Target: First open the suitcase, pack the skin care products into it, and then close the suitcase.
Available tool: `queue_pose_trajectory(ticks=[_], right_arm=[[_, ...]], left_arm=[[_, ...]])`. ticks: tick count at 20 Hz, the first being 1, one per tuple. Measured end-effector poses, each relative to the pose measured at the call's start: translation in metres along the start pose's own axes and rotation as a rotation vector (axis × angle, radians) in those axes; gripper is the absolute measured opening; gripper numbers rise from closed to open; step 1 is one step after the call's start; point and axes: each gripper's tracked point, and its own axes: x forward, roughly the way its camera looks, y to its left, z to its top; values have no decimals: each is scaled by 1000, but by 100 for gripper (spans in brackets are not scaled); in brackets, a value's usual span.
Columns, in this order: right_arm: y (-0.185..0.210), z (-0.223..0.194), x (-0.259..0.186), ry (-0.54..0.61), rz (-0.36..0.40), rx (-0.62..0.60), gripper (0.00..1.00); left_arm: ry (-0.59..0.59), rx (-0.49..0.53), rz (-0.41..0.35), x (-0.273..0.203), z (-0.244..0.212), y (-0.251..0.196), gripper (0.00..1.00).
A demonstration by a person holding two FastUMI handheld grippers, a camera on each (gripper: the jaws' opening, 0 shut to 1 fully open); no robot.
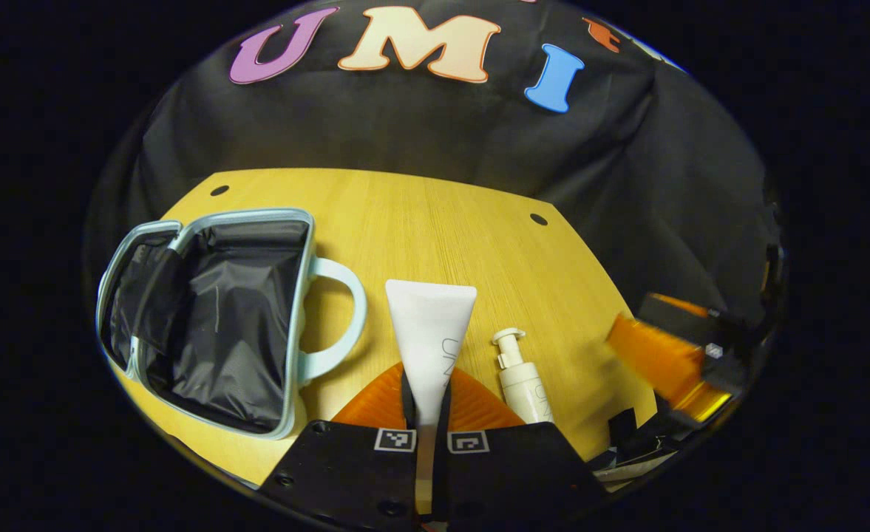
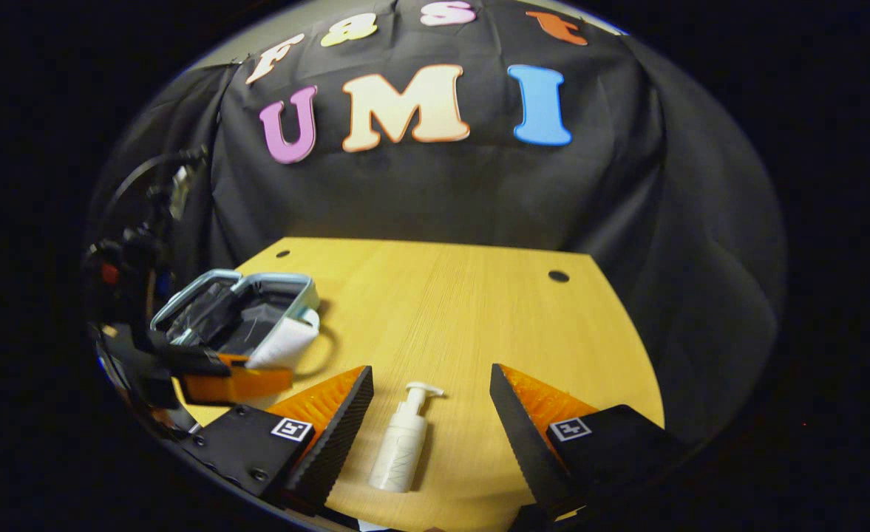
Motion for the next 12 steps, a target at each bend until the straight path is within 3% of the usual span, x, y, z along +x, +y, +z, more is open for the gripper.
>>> queue_pose_trajectory(ticks=[1,7,12], right_arm=[[3,-12,8,37,6,-1,100],[16,-84,38,255,12,-25,100],[27,-119,51,386,29,12,100]], left_arm=[[-17,2,2,-5,5,3,5],[-72,6,48,-36,20,25,1],[-88,-1,76,-52,23,43,1]])
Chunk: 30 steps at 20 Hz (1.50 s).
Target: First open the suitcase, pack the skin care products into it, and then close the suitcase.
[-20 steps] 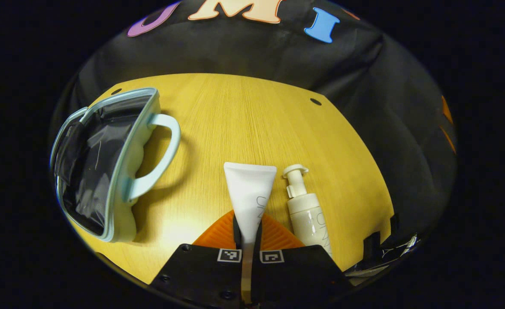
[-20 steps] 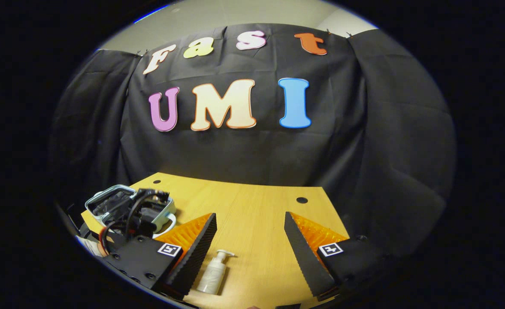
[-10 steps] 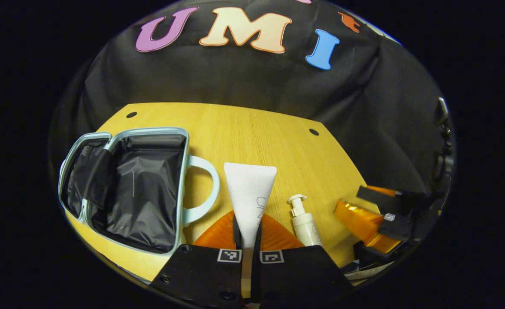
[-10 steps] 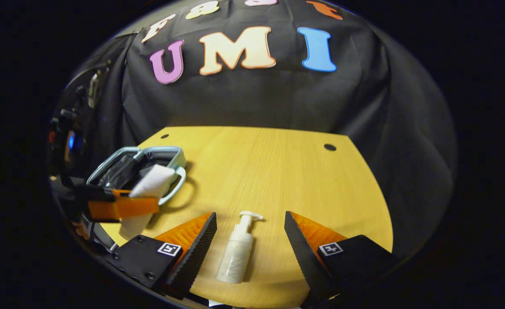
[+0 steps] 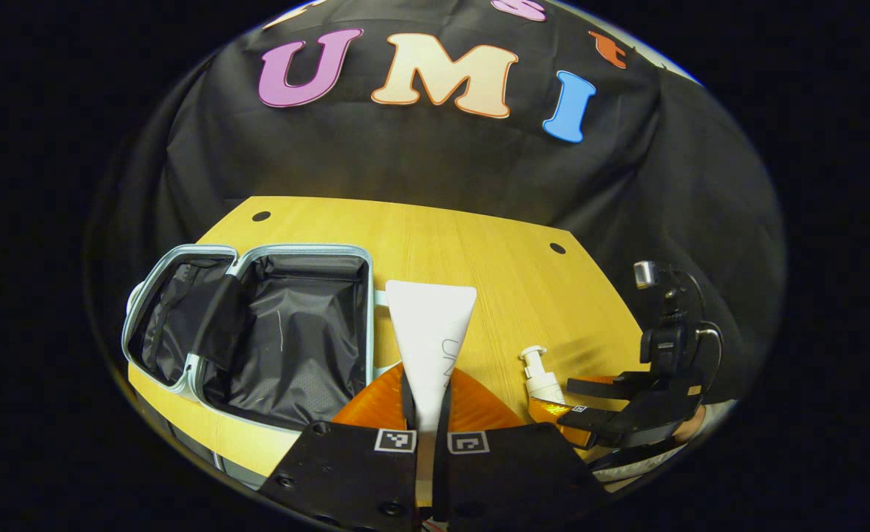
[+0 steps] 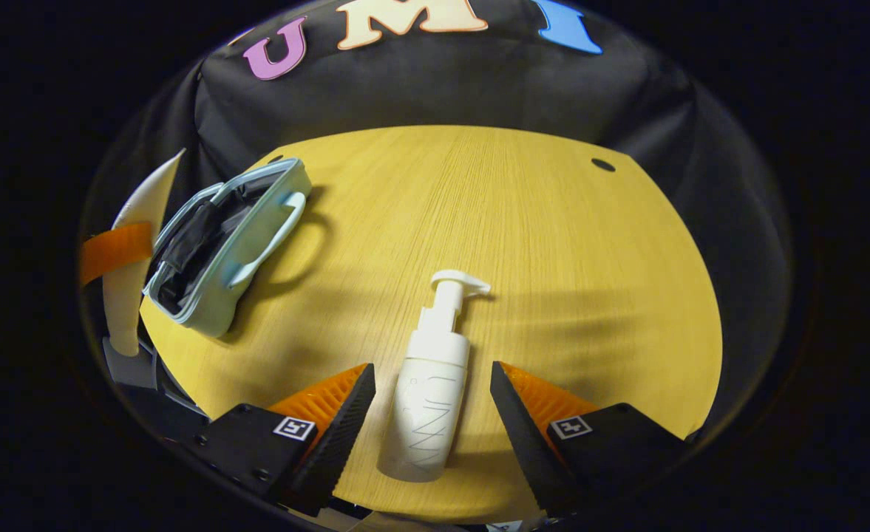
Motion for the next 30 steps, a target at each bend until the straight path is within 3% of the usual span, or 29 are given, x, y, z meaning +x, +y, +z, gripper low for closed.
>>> queue_pose_trajectory(ticks=[2,5,7,18,25,30], right_arm=[[-1,-12,9,40,-10,1,94],[0,-14,8,51,4,48,60],[9,-13,5,64,47,108,56],[77,48,-19,-72,119,186,54],[139,87,-45,-108,195,307,53],[170,100,-49,-111,201,299,52]], left_arm=[[2,2,13,-3,0,8,1],[2,6,28,-7,4,18,1],[7,2,35,-6,5,29,1],[48,-30,116,20,11,143,1],[152,-41,106,57,-21,194,1],[204,-55,98,80,-38,215,1]])
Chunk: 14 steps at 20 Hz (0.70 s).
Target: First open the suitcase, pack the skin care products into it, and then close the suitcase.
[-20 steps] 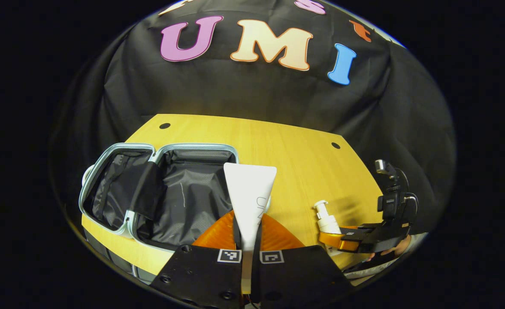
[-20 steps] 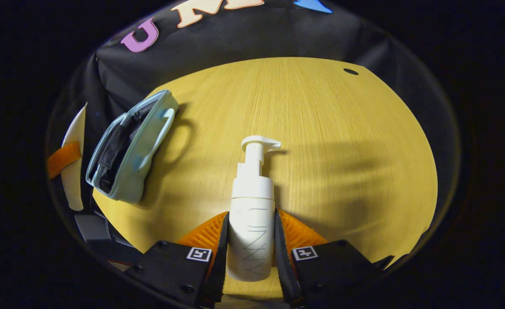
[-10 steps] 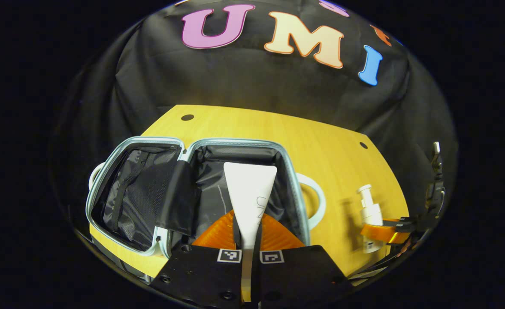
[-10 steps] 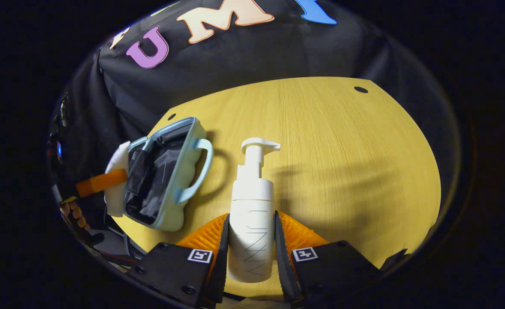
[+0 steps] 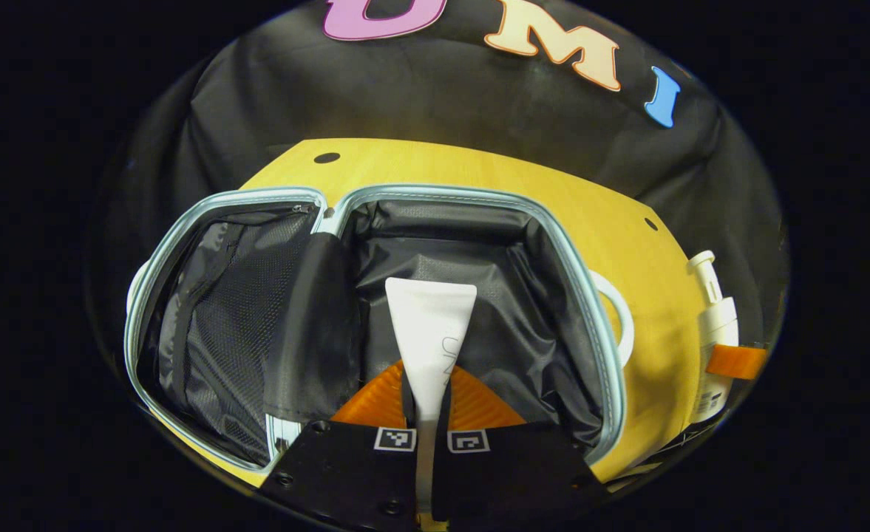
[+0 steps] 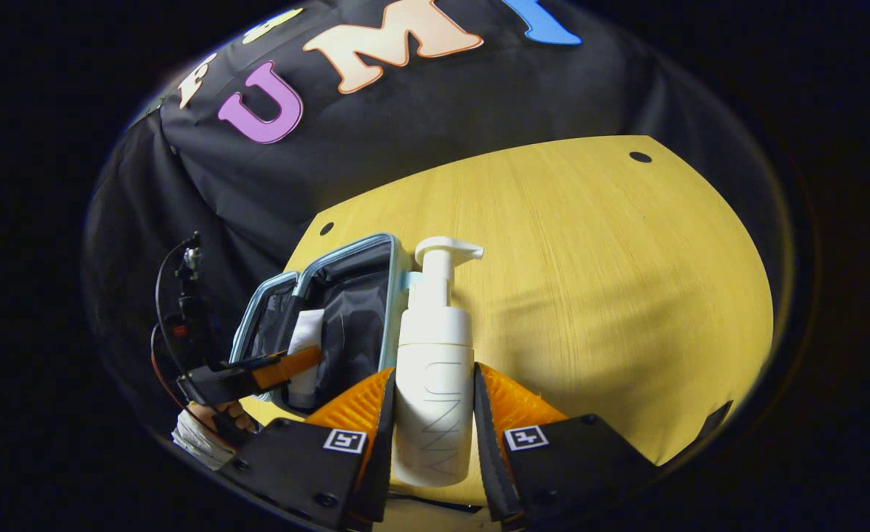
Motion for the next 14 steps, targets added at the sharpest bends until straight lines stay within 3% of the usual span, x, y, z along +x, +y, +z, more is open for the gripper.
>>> queue_pose_trajectory(ticks=[5,8,10,12,14], right_arm=[[27,0,8,3,6,-20,52],[40,-1,13,4,12,-35,52],[53,0,16,5,26,-40,52],[64,0,20,8,39,-54,52],[76,0,30,15,53,-63,52]], left_arm=[[82,-62,-5,20,-26,15,4],[48,-66,-38,22,-19,14,11],[46,-72,-67,19,-18,4,30],[22,-58,-105,10,-12,-14,63],[-30,-25,-124,-2,0,-24,80]])
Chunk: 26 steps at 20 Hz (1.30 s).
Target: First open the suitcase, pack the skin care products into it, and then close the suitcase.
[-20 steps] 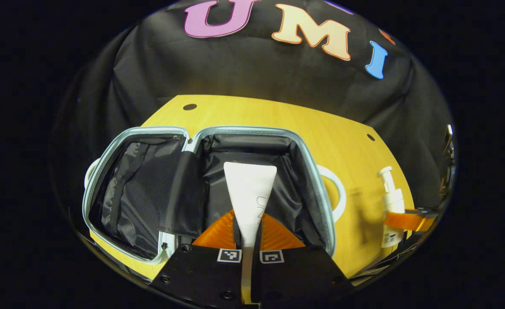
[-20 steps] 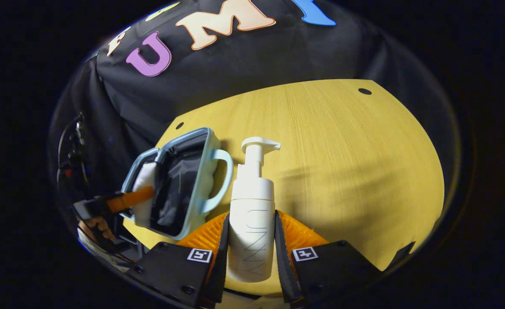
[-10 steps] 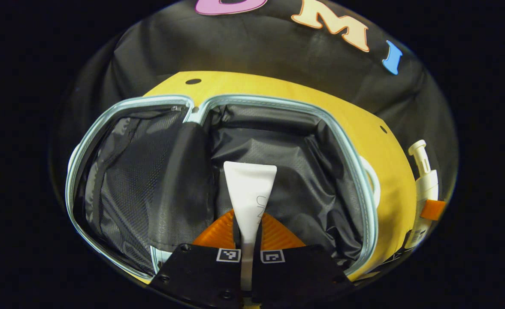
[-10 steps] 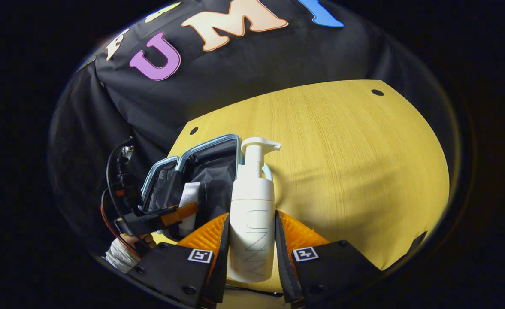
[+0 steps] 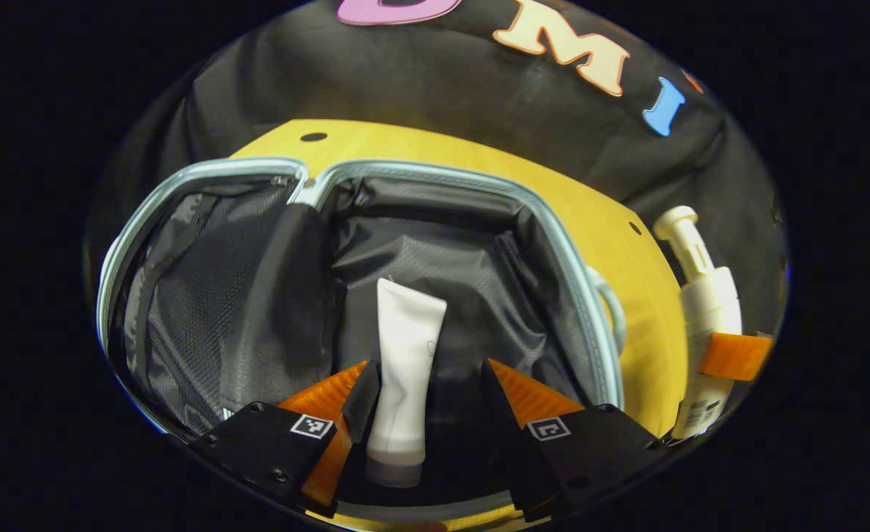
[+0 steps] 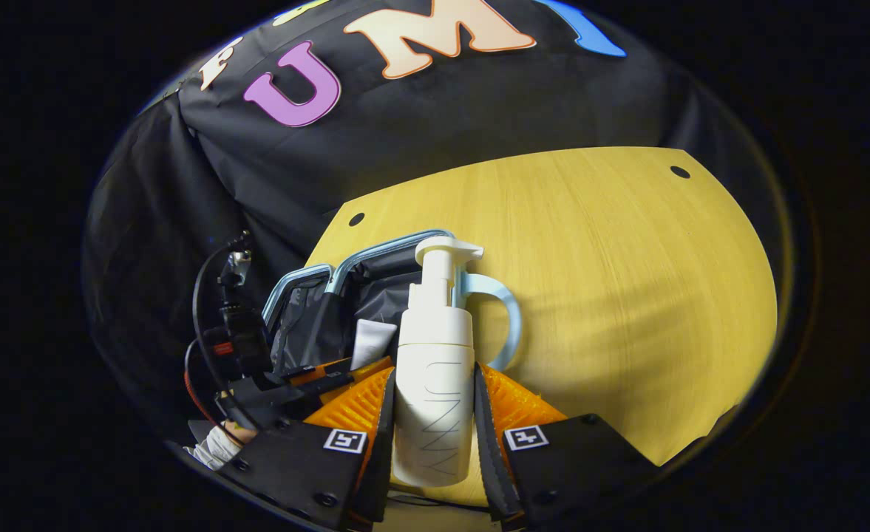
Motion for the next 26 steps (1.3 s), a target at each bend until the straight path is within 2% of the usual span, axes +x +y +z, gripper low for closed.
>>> queue_pose_trajectory(ticks=[3,7,14,16,17,18,22,24,25,26], right_arm=[[16,-5,18,22,18,-17,52],[33,-20,51,69,29,-49,52],[36,-53,97,163,-22,-99,53],[33,-61,106,185,-45,-111,53],[34,-61,109,192,-51,-116,53],[34,-62,112,195,-57,-119,54],[38,-60,117,198,-73,-117,60],[41,-55,114,185,-55,-90,66],[45,-52,111,176,-42,-80,75],[49,-46,108,154,-30,-73,80]], left_arm=[[-68,16,-32,-29,15,-9,80],[-133,-21,16,-67,31,25,80],[-198,-105,223,-116,37,124,79],[-206,-136,264,-125,35,145,84],[-211,-149,285,-131,33,155,80],[-214,-160,302,-134,32,164,80],[-224,-189,369,-147,32,200,80],[-236,-197,398,-154,38,217,80],[-240,-196,415,-156,41,228,80],[-247,-190,436,-159,44,241,79]])
